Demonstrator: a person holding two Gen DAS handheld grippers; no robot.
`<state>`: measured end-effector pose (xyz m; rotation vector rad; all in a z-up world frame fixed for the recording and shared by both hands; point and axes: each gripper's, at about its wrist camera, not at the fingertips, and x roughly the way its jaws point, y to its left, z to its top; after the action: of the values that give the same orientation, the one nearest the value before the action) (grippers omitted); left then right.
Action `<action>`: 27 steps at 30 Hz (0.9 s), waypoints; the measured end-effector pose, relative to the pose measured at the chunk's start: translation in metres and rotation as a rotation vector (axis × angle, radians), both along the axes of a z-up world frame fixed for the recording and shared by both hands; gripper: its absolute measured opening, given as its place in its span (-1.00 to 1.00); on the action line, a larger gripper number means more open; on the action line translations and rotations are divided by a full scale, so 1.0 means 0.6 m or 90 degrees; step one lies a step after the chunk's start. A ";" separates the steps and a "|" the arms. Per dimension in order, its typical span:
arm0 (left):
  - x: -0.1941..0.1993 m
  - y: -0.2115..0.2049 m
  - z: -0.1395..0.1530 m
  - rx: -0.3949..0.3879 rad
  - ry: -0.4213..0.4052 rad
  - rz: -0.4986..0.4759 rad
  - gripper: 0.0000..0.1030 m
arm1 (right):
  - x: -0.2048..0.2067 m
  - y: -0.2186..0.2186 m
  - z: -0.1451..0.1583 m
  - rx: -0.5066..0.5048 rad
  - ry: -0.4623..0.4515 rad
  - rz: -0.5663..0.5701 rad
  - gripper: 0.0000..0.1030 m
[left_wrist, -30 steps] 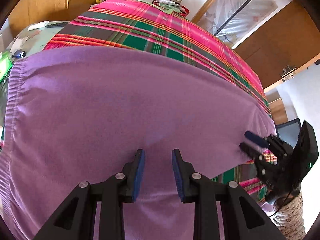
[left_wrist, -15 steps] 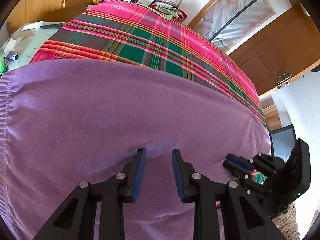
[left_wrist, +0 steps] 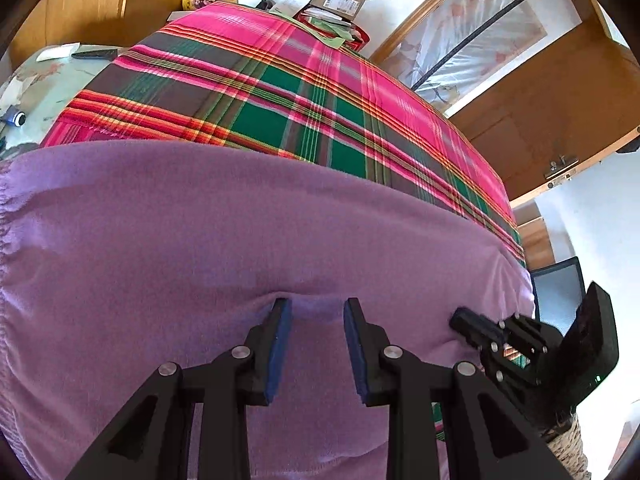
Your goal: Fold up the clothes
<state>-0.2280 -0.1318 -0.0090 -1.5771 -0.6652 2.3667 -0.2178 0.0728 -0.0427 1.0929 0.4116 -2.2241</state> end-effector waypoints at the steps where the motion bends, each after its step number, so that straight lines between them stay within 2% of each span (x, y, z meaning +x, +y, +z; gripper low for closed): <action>1: 0.000 -0.001 0.001 0.001 0.001 0.000 -0.45 | 0.004 -0.001 0.001 -0.008 -0.006 0.005 -0.90; 7: 0.001 -0.004 -0.001 0.011 0.004 -0.001 -0.45 | 0.058 -0.012 0.007 -0.069 -0.088 0.066 -0.77; 9: 0.003 -0.002 -0.001 0.006 0.008 -0.003 -0.45 | 0.073 -0.012 0.006 -0.119 -0.146 0.089 -0.54; 11: 0.005 -0.001 0.000 -0.001 0.011 -0.006 -0.45 | 0.078 -0.018 -0.001 -0.157 -0.201 0.106 -0.44; 15: 0.008 -0.002 0.000 -0.001 0.014 -0.007 -0.45 | 0.077 -0.040 -0.014 -0.156 -0.221 0.101 -0.37; 18: 0.009 -0.005 0.000 0.006 0.016 -0.007 -0.45 | 0.074 -0.053 -0.017 -0.183 -0.243 0.108 -0.34; 20: 0.011 -0.005 0.000 0.009 0.015 -0.007 -0.45 | 0.076 -0.065 -0.021 -0.203 -0.272 0.123 -0.40; 23: 0.011 -0.005 0.000 0.009 0.015 -0.008 -0.45 | 0.095 -0.081 -0.015 -0.197 -0.258 0.149 -0.90; 27: 0.011 -0.005 0.001 0.005 0.018 -0.009 -0.45 | 0.120 -0.078 0.017 -0.225 -0.196 0.170 -0.91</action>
<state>-0.2212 -0.1346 -0.0085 -1.5382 -0.6544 2.3686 -0.1455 0.0260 -0.0328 1.0910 0.0256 -1.7720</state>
